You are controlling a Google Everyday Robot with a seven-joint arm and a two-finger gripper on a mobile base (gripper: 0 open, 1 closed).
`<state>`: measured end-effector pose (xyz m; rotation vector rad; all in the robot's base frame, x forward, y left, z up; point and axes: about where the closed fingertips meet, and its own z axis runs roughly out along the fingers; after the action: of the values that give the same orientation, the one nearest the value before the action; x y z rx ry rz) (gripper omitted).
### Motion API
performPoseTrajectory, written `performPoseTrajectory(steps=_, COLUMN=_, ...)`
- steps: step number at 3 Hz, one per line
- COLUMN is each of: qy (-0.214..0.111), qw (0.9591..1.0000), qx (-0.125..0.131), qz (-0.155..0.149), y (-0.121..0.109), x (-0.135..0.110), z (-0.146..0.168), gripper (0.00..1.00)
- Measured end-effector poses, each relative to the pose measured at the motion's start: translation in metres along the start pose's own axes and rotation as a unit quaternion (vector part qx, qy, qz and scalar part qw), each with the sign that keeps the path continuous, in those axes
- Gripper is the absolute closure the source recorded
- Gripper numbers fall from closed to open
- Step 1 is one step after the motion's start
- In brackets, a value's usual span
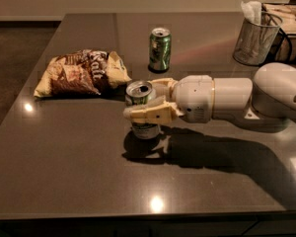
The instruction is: Place 7up can upright
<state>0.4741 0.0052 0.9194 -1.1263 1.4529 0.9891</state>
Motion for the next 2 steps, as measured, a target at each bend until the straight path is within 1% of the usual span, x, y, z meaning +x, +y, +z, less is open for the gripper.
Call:
performPoseTrajectory(steps=1, qy=-0.034, qw=0.9993, qx=0.015, qz=-0.008, y=-0.0015, x=0.0016, z=-0.0043, gripper=0.59)
performPoseTrajectory(steps=2, qy=-0.057, qw=0.9982, qx=0.018, qz=-0.012, y=-0.0011, x=0.0043, z=-0.0058, gripper=0.35)
